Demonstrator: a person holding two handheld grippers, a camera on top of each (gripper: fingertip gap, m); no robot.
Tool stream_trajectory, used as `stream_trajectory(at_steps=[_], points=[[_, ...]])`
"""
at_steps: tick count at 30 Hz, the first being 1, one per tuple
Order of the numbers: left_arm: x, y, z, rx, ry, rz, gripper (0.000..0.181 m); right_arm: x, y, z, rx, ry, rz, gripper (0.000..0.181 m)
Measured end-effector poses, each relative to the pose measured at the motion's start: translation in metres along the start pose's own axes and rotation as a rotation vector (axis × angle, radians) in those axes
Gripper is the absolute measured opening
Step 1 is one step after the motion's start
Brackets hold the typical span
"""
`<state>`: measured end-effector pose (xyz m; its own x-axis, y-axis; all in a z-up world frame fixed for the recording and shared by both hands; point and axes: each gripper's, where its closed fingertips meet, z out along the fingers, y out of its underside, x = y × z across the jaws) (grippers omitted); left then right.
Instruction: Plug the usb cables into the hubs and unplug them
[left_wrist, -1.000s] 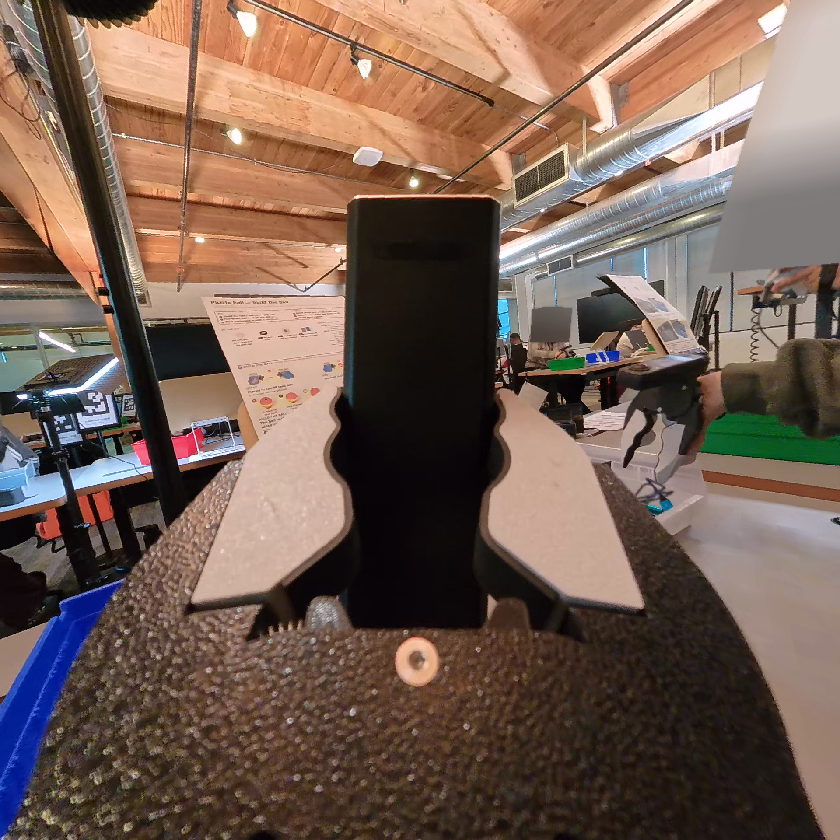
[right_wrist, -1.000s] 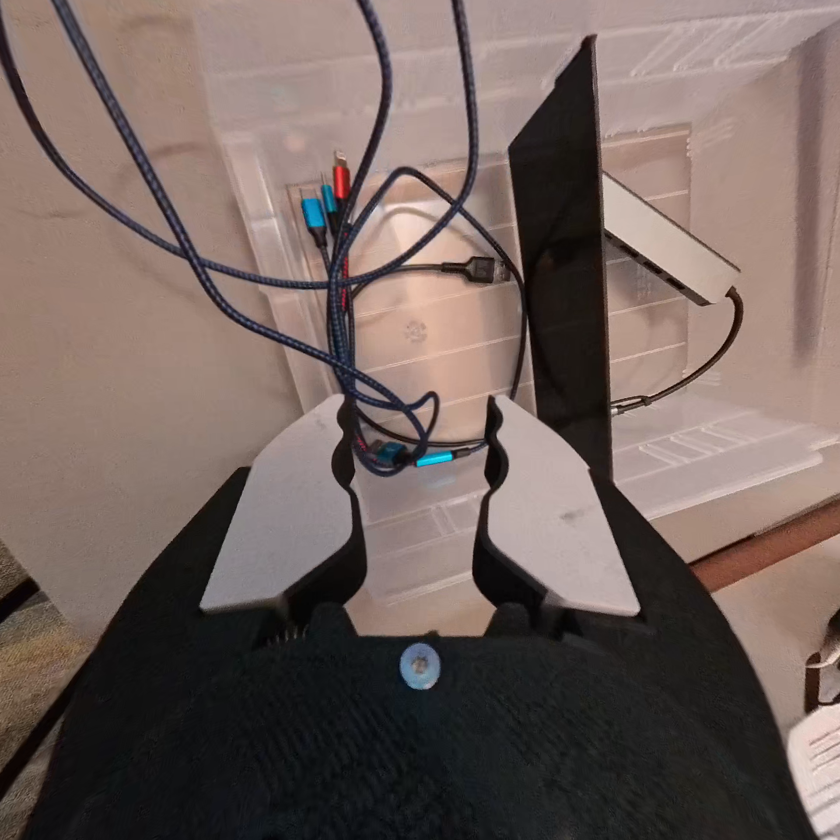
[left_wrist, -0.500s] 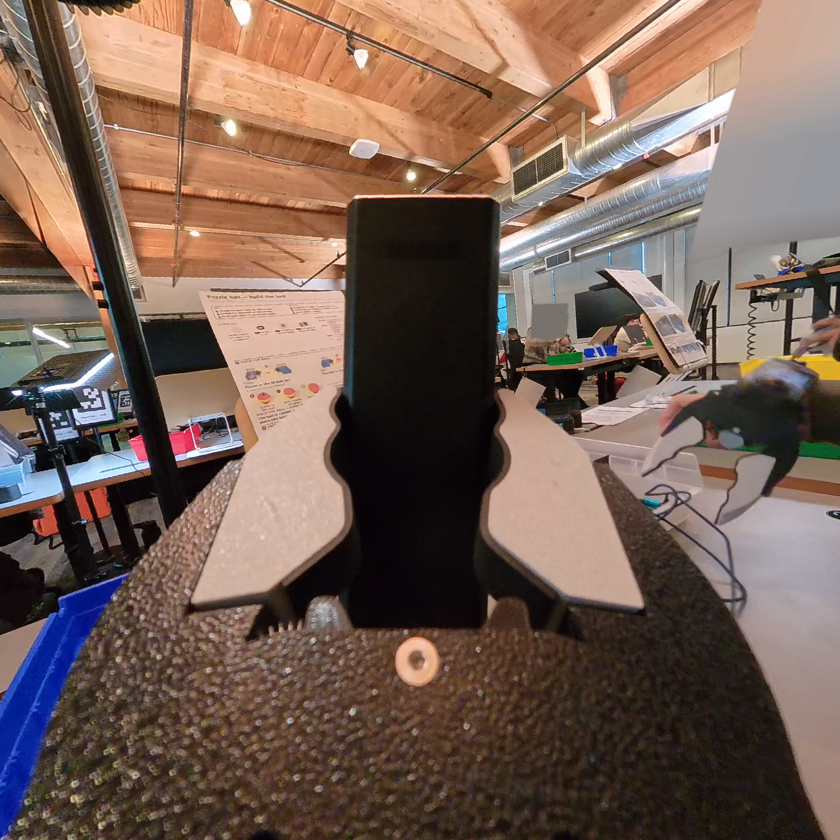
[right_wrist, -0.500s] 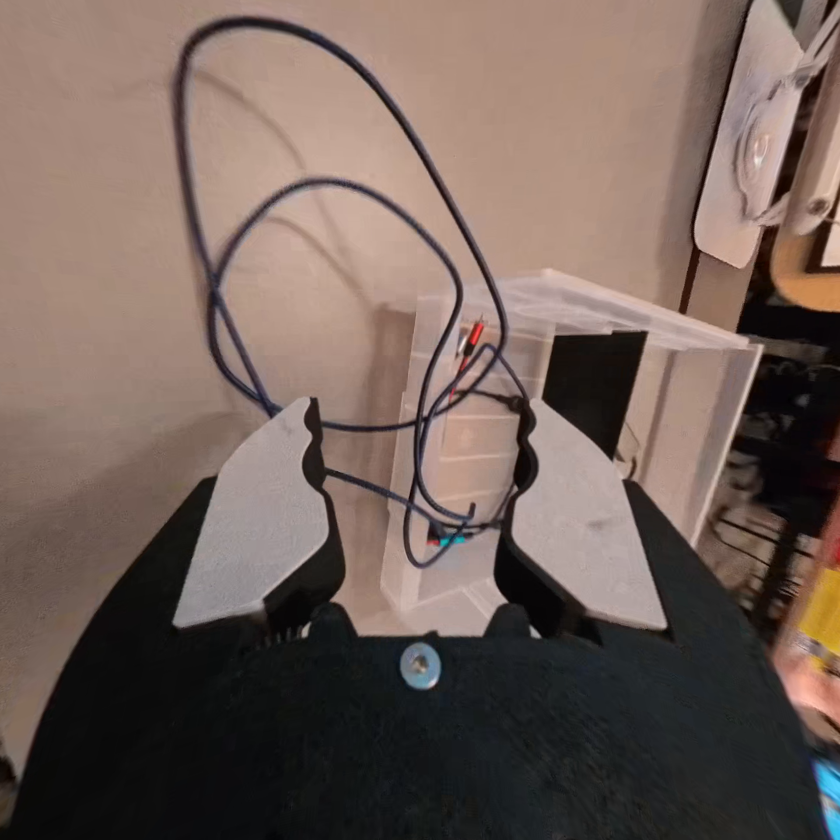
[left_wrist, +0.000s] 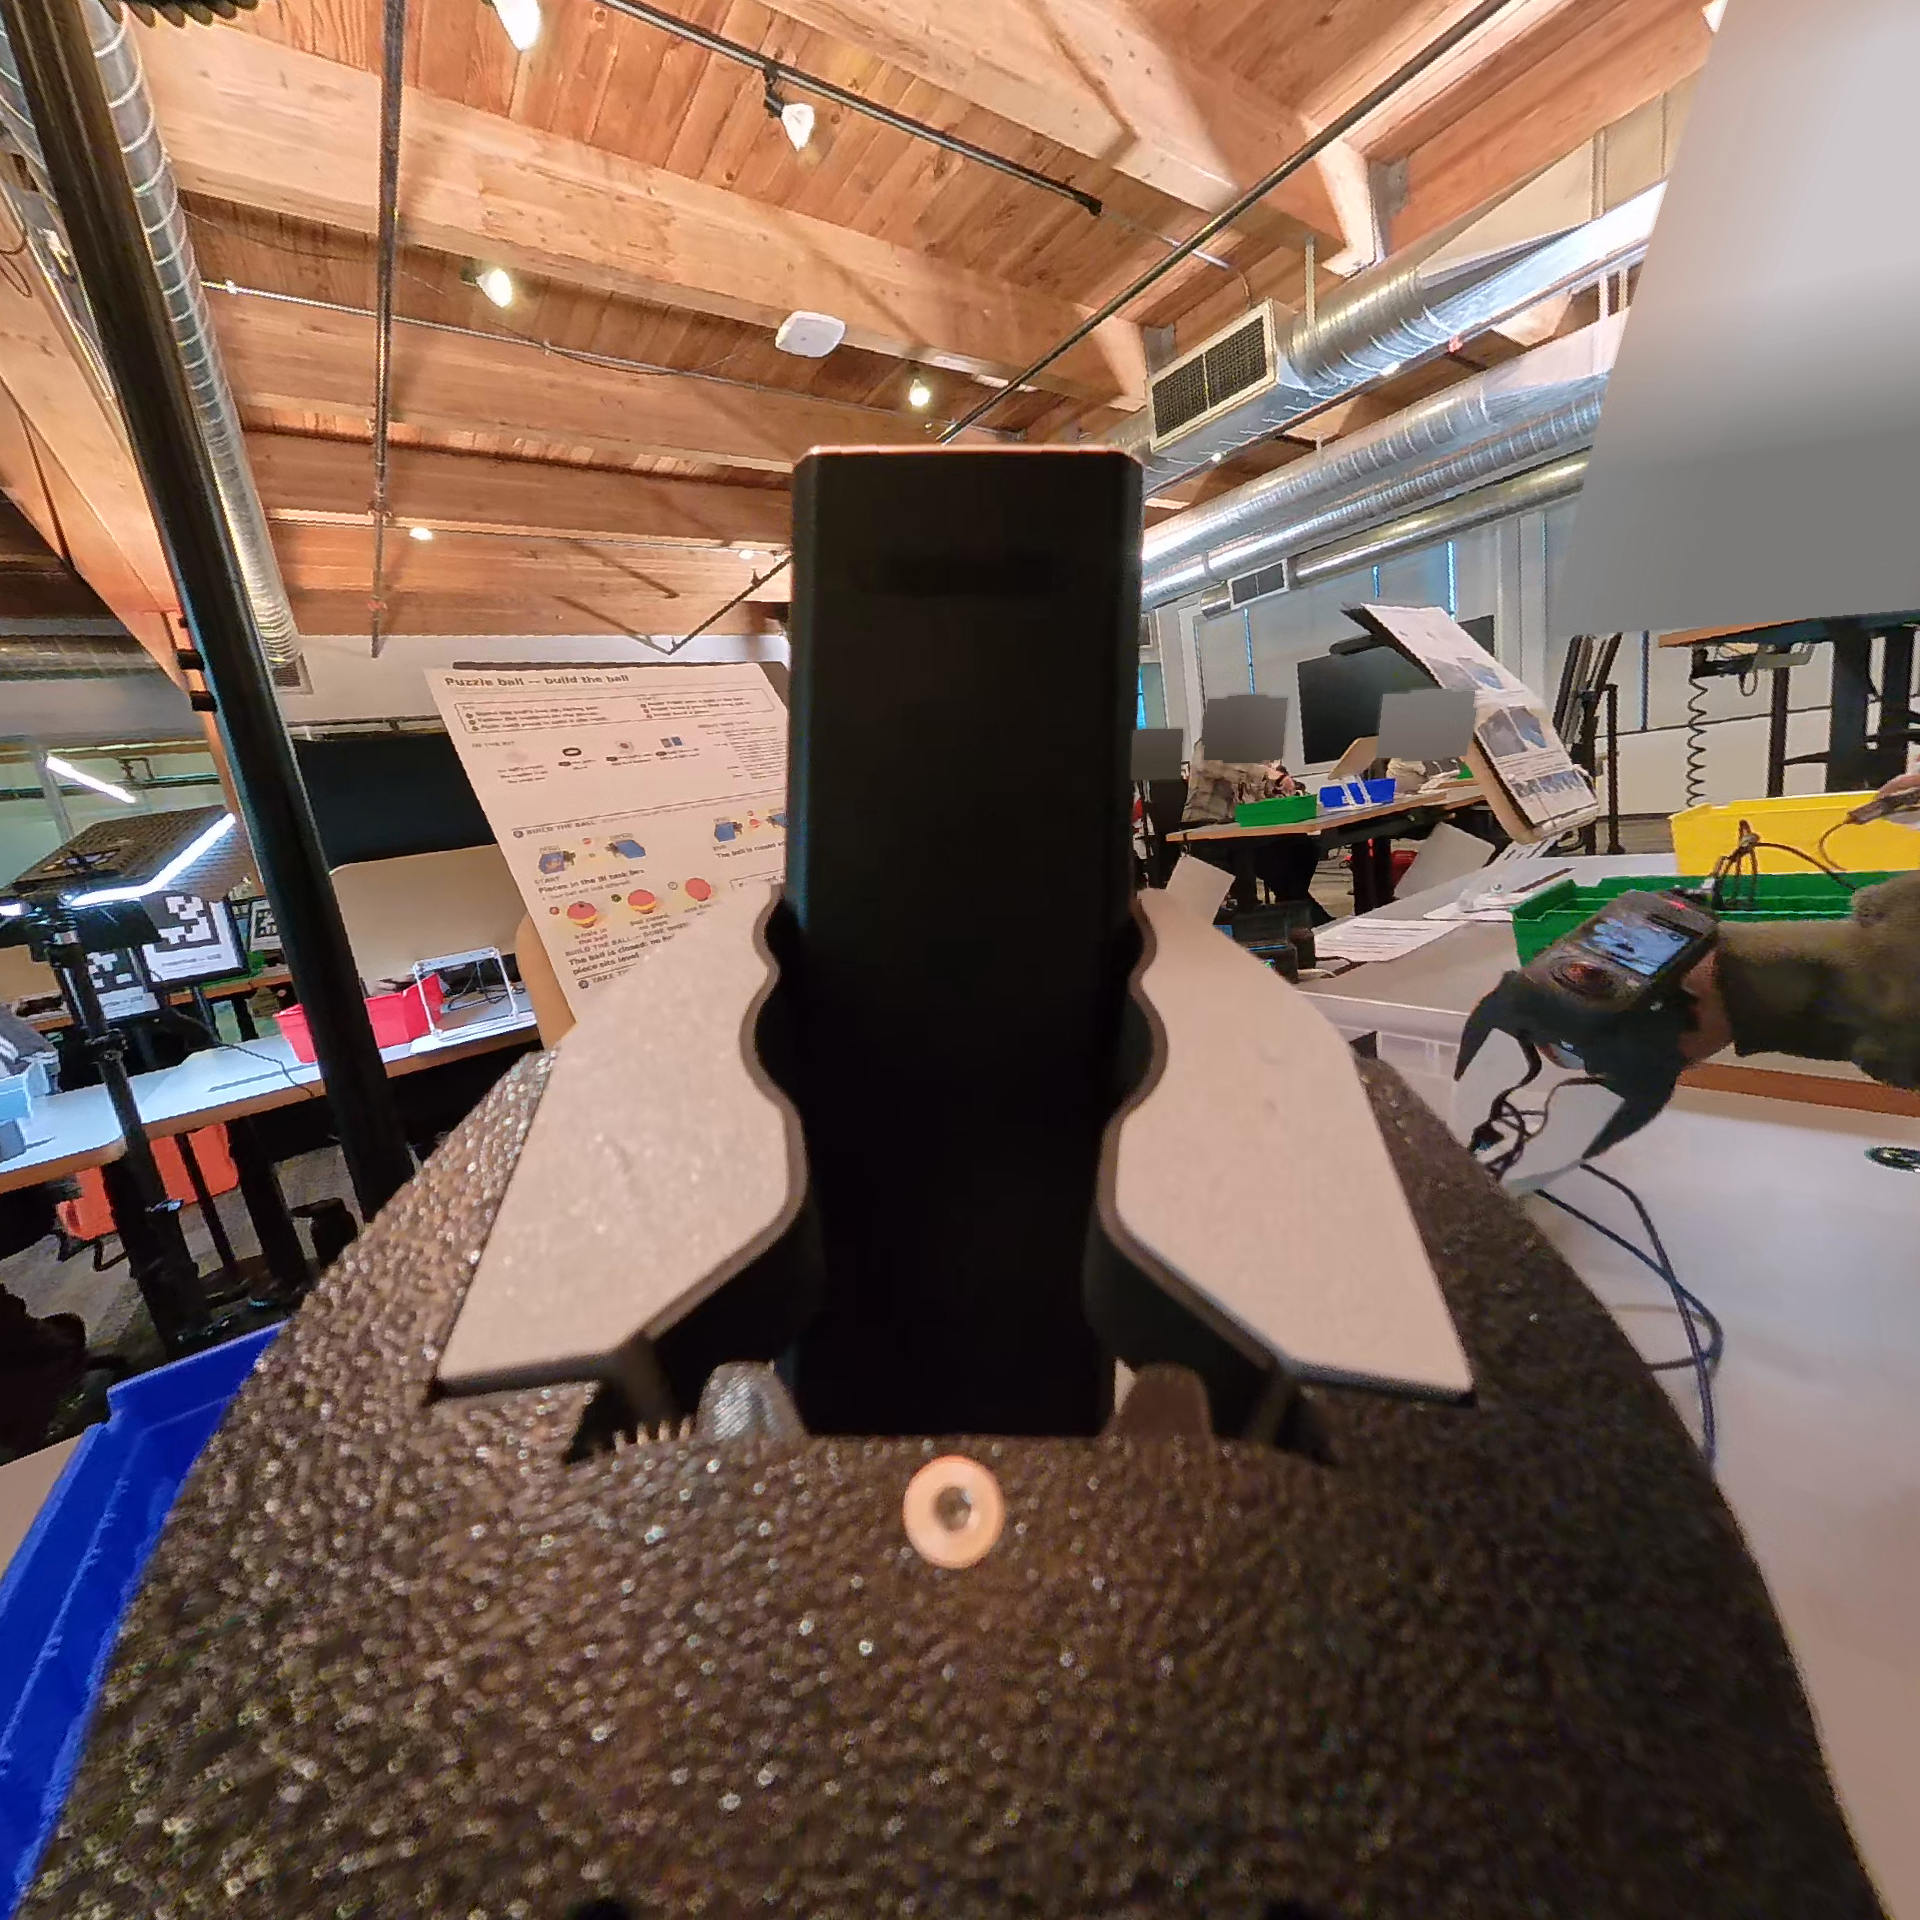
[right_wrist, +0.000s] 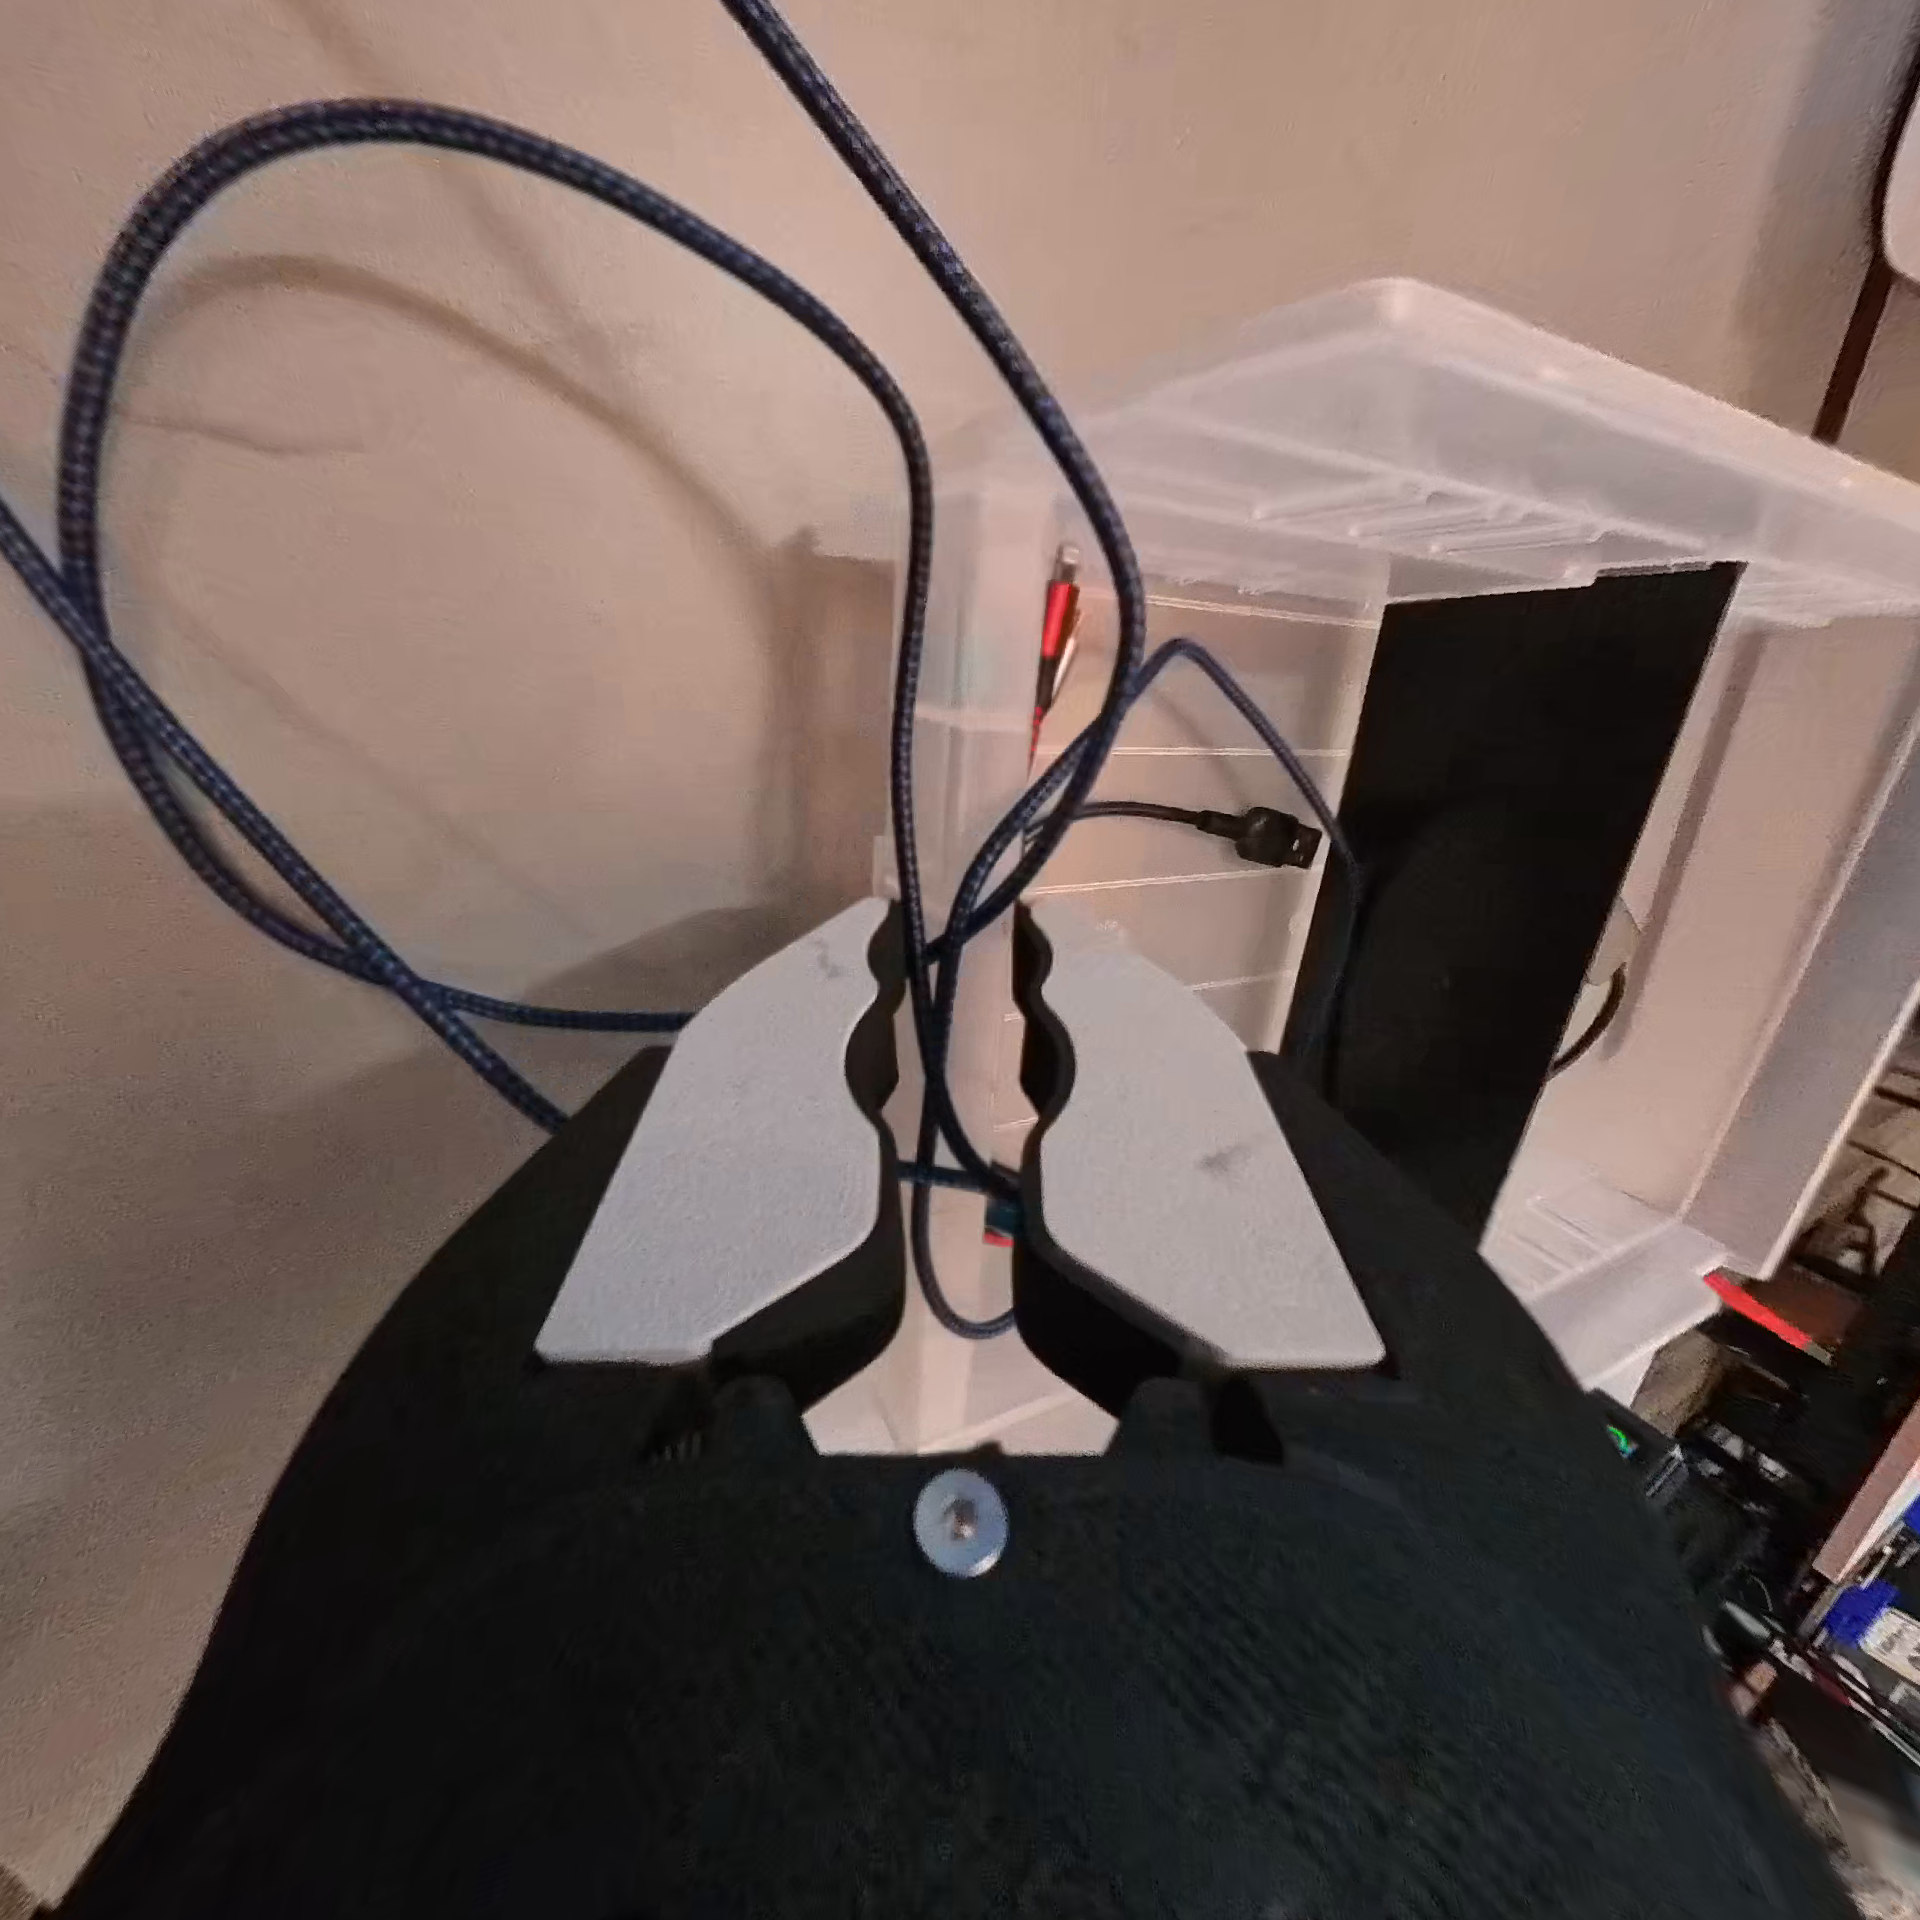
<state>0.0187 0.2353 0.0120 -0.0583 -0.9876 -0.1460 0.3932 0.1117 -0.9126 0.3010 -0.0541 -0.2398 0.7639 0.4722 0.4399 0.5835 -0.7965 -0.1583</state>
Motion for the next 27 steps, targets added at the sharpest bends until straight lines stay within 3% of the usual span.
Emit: stream_trajectory(at_steps=[1,9,19,23,27], points=[[0.000,0.001,0.000,-0.001,0.000,-0.001,0.059,0.001,0.001,-0.001,-0.010,-0.017,0.010,0.017],[-0.005,0.001,-0.003,0.005,-0.005,-0.015,0.059,-0.005,0.015,-0.010,0.052,-0.247,0.117,0.015],[-0.009,0.004,-0.004,-0.001,-0.012,-0.023,0.059,0.000,0.019,-0.017,0.000,-0.333,0.107,0.006],[-0.006,0.004,-0.002,-0.005,-0.004,-0.016,0.060,0.038,0.013,-0.038,0.158,-0.217,0.244,0.005],[-0.006,0.004,-0.002,-0.002,-0.003,-0.018,0.059,0.089,0.041,-0.054,0.231,0.020,0.427,0.005]])
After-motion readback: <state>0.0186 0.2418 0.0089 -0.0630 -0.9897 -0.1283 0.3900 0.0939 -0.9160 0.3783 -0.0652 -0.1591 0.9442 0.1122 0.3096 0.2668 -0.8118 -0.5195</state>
